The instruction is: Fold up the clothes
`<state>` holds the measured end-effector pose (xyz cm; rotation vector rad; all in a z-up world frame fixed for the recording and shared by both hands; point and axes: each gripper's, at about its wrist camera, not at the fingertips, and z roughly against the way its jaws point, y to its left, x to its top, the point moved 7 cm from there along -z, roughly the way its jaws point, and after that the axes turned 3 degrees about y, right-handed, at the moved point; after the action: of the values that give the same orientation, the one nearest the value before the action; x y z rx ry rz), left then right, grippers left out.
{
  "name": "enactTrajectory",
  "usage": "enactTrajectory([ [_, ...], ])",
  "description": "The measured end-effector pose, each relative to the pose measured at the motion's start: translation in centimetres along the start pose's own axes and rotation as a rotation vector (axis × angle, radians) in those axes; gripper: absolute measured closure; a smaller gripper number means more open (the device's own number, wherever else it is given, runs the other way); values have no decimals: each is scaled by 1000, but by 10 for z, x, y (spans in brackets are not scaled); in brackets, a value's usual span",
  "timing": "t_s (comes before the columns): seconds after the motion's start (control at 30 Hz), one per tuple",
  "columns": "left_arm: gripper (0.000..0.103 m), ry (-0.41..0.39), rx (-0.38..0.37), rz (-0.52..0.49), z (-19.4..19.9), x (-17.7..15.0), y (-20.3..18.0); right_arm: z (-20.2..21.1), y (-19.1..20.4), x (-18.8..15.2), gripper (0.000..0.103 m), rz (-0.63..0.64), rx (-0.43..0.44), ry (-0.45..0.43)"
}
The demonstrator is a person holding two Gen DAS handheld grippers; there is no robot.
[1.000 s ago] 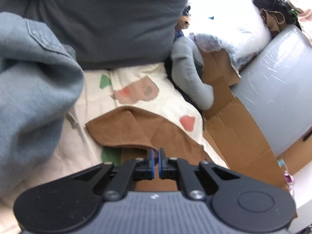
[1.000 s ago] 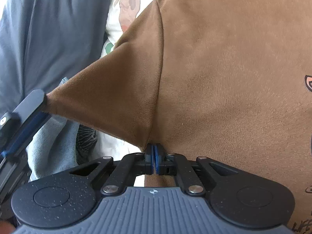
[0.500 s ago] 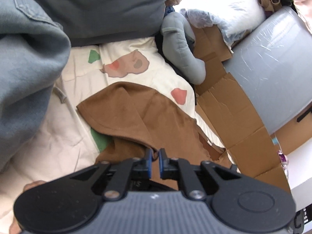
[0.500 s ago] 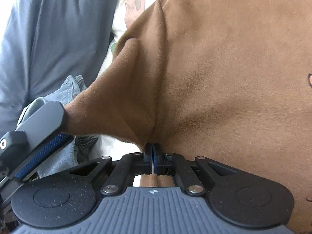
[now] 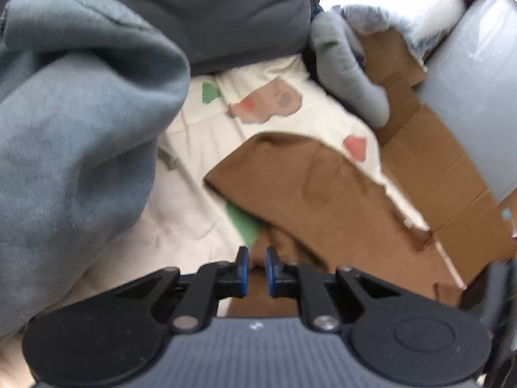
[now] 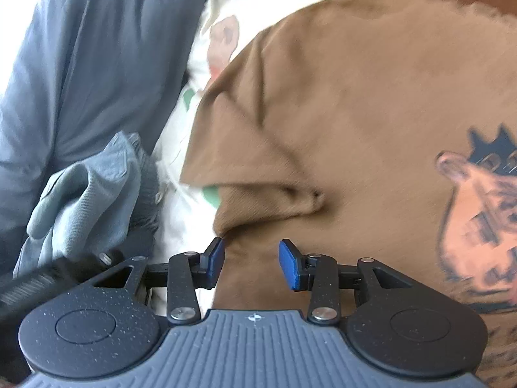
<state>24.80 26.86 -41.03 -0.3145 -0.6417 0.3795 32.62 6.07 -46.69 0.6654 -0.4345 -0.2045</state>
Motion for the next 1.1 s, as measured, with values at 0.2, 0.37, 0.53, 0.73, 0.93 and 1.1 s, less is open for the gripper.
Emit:
enactTrajectory([
  [0.2,84,59,36,-87,-27,-12,-1,2,-13,15,58,16,-52,-11],
  [0.37,84,83,61,-105,-42,-17,2,6,-18,20,58,46,-79,-8],
  [0.53,84,88,72,-126,-51,-19,1,-1,-20,28,58,67,-117,6],
  [0.73,86,80,75,-120,-55,-15,-2,2,-17,34,95,66,-82,21],
  [0.93,97,62,101,-121,-54,-15,-1,22,-10,36,100,61,-62,-14],
  [1.1,97,65,111,-102,-58,-16,3,30,-13,26,101,24,-78,-17],
])
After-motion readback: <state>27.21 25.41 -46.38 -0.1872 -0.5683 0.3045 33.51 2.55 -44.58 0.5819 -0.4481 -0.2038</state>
